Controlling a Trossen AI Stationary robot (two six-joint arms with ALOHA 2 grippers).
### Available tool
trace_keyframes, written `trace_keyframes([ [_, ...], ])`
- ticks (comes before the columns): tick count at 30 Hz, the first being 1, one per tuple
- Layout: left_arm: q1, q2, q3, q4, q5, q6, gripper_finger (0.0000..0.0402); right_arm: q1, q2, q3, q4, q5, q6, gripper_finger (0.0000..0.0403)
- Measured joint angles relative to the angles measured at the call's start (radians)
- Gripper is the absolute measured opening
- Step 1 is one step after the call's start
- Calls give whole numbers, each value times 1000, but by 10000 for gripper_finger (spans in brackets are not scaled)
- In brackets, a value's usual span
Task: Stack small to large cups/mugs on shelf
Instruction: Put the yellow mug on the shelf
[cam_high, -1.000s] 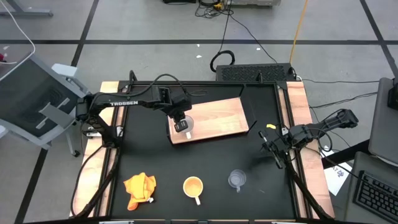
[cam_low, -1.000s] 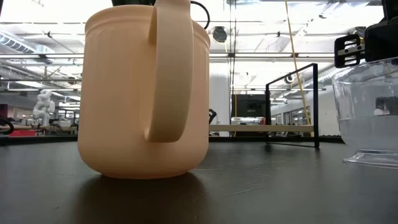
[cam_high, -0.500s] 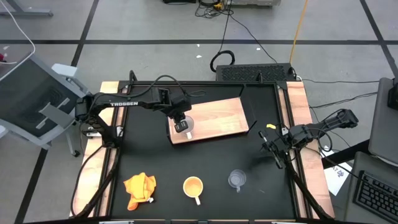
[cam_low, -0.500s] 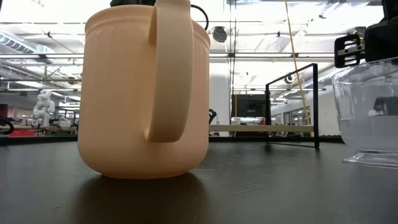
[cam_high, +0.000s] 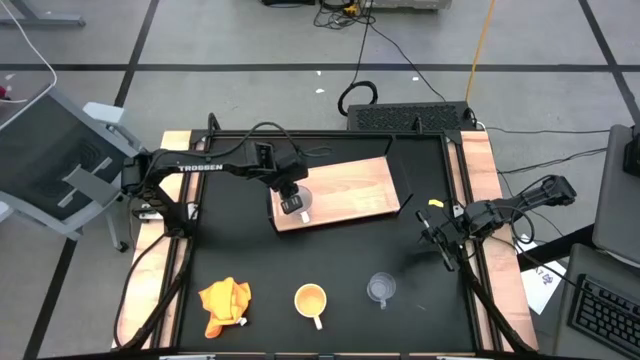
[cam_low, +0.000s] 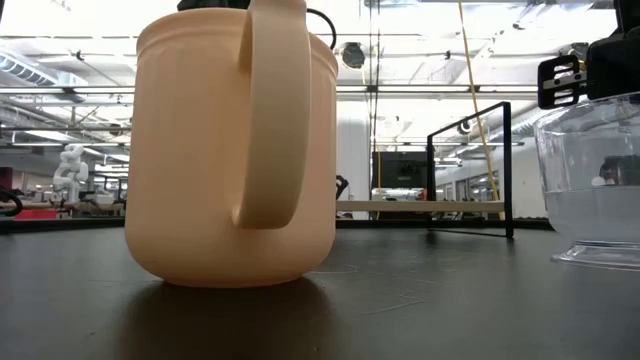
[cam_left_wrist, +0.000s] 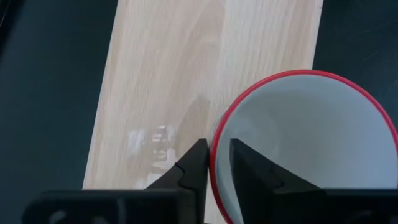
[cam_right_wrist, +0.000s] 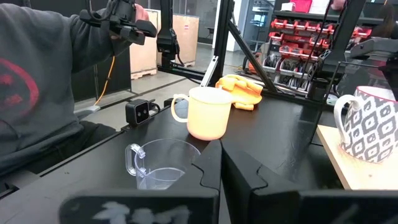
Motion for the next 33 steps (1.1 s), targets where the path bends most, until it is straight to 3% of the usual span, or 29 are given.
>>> trace_keyframes([
  [18, 7, 2, -1, 100, -27, 30, 91, 0, 0, 0, 0, 0, 3, 0],
  [33, 13, -48, 48, 62, -46, 52, 249, 0, 0, 0, -1, 0, 3, 0],
])
